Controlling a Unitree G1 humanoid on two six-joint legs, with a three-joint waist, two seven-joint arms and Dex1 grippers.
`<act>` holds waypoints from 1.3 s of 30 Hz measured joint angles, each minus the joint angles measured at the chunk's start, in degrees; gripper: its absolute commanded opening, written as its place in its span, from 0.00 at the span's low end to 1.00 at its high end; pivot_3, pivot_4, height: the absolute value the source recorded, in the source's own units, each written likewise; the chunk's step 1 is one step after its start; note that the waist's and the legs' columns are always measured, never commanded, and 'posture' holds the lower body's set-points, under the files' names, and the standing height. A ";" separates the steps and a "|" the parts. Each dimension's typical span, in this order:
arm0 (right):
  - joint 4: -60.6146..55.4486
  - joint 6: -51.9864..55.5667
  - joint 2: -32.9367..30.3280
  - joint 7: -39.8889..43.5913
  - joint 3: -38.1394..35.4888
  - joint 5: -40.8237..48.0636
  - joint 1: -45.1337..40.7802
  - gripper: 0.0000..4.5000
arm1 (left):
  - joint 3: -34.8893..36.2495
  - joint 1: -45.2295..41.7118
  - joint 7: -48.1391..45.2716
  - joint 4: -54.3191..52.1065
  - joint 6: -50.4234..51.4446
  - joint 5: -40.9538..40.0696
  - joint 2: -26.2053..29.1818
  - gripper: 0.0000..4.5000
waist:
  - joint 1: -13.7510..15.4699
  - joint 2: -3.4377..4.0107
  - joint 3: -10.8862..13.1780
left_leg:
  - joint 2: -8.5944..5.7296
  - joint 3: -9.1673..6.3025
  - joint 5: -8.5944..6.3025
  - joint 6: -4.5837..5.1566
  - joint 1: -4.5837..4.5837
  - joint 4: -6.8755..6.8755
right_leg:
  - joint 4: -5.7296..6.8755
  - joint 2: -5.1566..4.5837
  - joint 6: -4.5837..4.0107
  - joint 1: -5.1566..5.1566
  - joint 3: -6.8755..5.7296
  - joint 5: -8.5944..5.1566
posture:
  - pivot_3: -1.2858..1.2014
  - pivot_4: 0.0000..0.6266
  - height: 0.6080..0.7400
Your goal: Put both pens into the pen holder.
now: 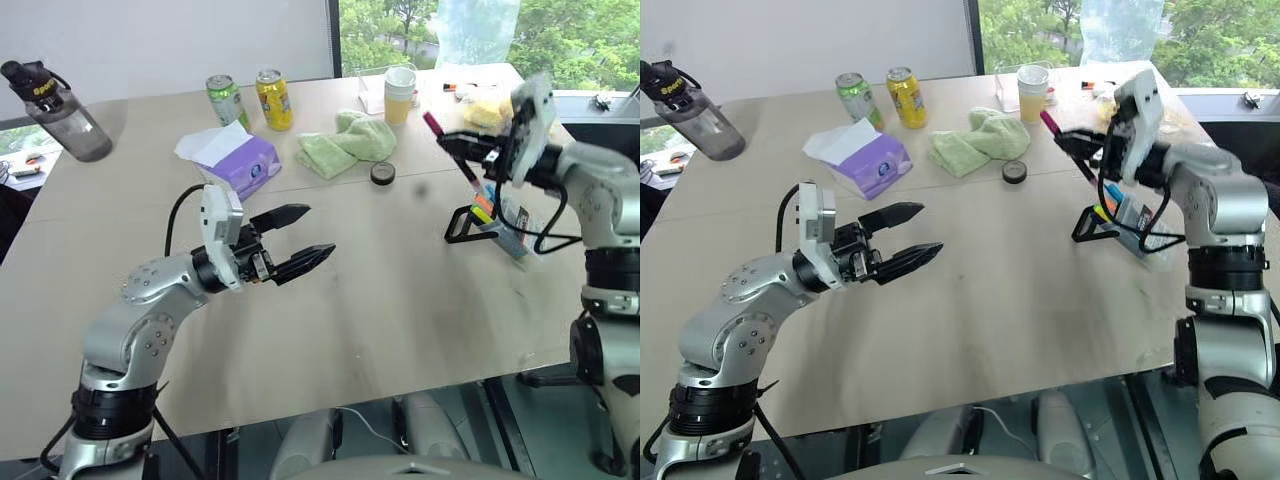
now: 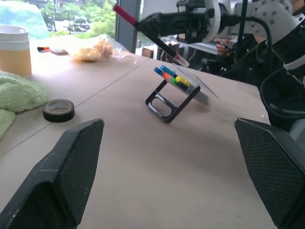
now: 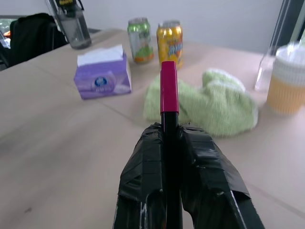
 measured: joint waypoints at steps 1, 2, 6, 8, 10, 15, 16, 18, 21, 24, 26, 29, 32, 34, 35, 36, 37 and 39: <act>-0.38 -0.88 0.02 -0.02 0.03 0.01 0.75 0.01 | -0.03 -0.07 -0.59 0.29 -0.06 0.02 0.11 1.00 | 0.02 0.00 0.00 | 0.00 -0.01 0.00 0.00 0.00 0.00 | 0.00 0.00 0.00 0.00 -0.01 0.00 | 0.52 0.24 1.00; -0.53 -1.36 0.09 -0.04 0.05 0.02 1.02 0.01 | -0.14 -0.17 -1.14 0.53 -0.07 0.06 0.27 1.00 | 0.03 0.00 0.00 | 0.00 -0.01 0.00 0.00 0.00 0.00 | 0.00 0.00 0.00 0.00 -0.02 0.00 | 0.52 0.24 1.00; -0.83 -3.47 0.81 -0.05 0.08 0.40 1.63 0.01 | -1.15 -0.84 -2.51 0.98 -0.08 0.49 0.67 1.00 | 0.30 0.00 0.00 | 0.00 -0.03 0.00 0.00 0.00 0.01 | 0.00 0.00 0.00 0.01 -0.02 0.00 | 0.52 0.24 1.00; -0.76 -4.28 0.70 0.03 0.08 0.40 2.14 0.01 | -1.16 -0.83 -2.78 0.98 -0.08 0.78 0.88 1.00 | 0.55 0.00 0.00 | 0.00 -0.04 0.00 0.00 0.00 0.00 | -0.01 0.00 0.00 0.01 -0.04 0.00 | 0.52 0.24 1.00; -0.38 -5.31 0.14 0.65 0.08 0.37 2.87 0.01 | -1.22 -0.83 -3.10 0.98 -0.07 1.18 1.13 1.00 | 0.96 0.00 0.00 | 0.00 -0.04 0.00 0.00 0.00 0.00 | -0.02 0.00 0.00 0.01 -0.04 0.00 | 0.52 0.24 1.00; 2.55 -7.41 -2.96 4.01 0.05 0.34 3.74 0.01 | -2.22 -0.49 -3.72 0.94 -0.05 2.44 2.56 1.00 | 1.52 0.00 0.00 | 0.00 -0.05 0.00 0.00 -0.01 0.01 | -0.05 0.00 0.00 0.03 -0.06 0.00 | 0.52 0.24 1.00; 3.42 -7.95 -3.25 4.62 0.05 0.29 3.84 0.01 | -2.56 -0.47 -3.72 0.94 -0.05 2.53 2.56 1.00 | 1.52 -0.01 0.00 | 0.00 -0.05 0.00 0.00 -0.01 0.01 | -0.05 0.00 0.00 0.03 -0.06 0.00 | 0.52 0.24 1.00; 5.15 -8.96 -3.88 5.37 0.07 0.08 4.13 0.01 | -3.30 -0.46 -3.73 0.90 -0.06 2.94 2.56 1.00 | 1.51 -0.01 0.00 | 0.00 -0.05 0.00 0.00 0.00 0.01 | -0.04 0.00 0.00 0.03 -0.06 0.00 | 0.52 0.24 1.00; 7.73 -9.68 -5.67 6.96 0.13 -0.45 4.62 0.01 | -3.40 -0.45 -3.73 0.90 -0.14 3.53 2.58 1.00 | 1.48 0.00 0.00 | 0.00 -0.05 0.00 0.00 -0.01 0.01 | -0.04 0.00 0.00 0.03 -0.06 0.00 | 0.52 0.24 1.00; 9.35 -10.88 -6.42 7.64 0.12 -0.74 4.91 0.11 | -3.42 -0.47 -3.86 0.90 -0.27 3.62 2.58 1.00 | 1.33 -0.01 0.00 | 0.00 -0.03 0.00 0.00 0.00 0.01 | -0.03 0.00 0.00 0.03 -0.05 0.00 | 0.52 0.24 1.00; 11.12 -12.29 -6.99 7.91 0.05 -1.14 5.10 0.27 | -3.45 -0.48 -4.28 0.94 -0.43 3.80 2.59 1.00 | 1.41 -0.01 0.00 | 0.00 -0.03 0.00 0.00 0.00 0.01 | -0.03 0.00 0.00 0.03 -0.05 0.00 | 0.52 0.24 1.00; 12.57 -13.40 -7.08 7.76 -0.24 -1.29 5.12 0.61 | -3.77 -0.48 -5.20 1.20 -0.78 4.67 2.63 1.00 | 1.38 0.00 0.00 | 0.00 -0.02 0.00 0.00 0.00 0.01 | -0.03 0.00 0.00 0.03 -0.04 0.00 | 0.52 0.24 1.00; 12.84 -14.97 -7.14 6.09 -0.77 -1.81 5.12 0.89 | -3.99 -0.08 -6.32 2.20 -1.92 5.11 2.59 1.00 | 1.38 0.00 0.00 | 0.00 -0.03 0.00 0.00 0.00 0.01 | -0.03 0.00 0.00 0.03 -0.05 0.00 | 0.52 0.24 1.00; 12.94 -15.30 -7.53 5.74 -1.05 -1.88 5.11 0.97 | -4.06 0.67 -7.04 2.67 -2.70 5.53 2.56 1.00 | 1.41 0.00 0.00 | 0.00 -0.03 0.00 0.00 0.00 0.01 | -0.03 0.00 0.00 0.03 -0.05 0.00 | 0.52 0.24 1.00; 12.93 -15.33 -7.86 5.73 -1.11 -1.86 5.11 0.97 | -4.11 0.95 -7.40 3.00 -2.99 5.75 2.54 1.00 | 1.44 0.00 0.00 | 0.00 -0.03 0.00 0.00 -0.01 0.01 | -0.04 0.00 0.00 0.03 -0.05 0.00 | 0.52 0.24 1.00; 12.85 -15.30 -8.21 5.79 -1.18 -1.77 5.11 0.97 | -4.24 1.06 -7.79 3.46 -3.29 5.83 2.54 1.00 | 1.47 -0.01 0.00 | 0.00 -0.03 0.00 0.00 0.00 0.02 | -0.04 0.00 0.00 0.03 -0.05 0.00 | 0.52 0.24 1.00; 12.48 -15.18 -8.30 5.91 -1.22 -1.63 5.11 0.97 | -4.31 1.11 -7.98 3.81 -3.60 5.94 2.52 1.00 | 1.48 -0.01 0.00 | 0.00 -0.03 0.00 0.00 0.00 0.02 | -0.03 0.00 0.00 0.03 -0.05 0.00 | 0.52 0.24 1.00; 11.01 -14.46 -8.30 6.07 -1.23 -0.76 5.11 0.97 | -4.40 1.11 -8.57 4.52 -4.42 6.44 2.49 1.00 | 1.40 0.00 0.00 | 0.00 -0.03 0.00 0.00 0.00 0.02 | -0.03 0.00 0.00 0.03 -0.05 0.00 | 0.52 0.24 1.00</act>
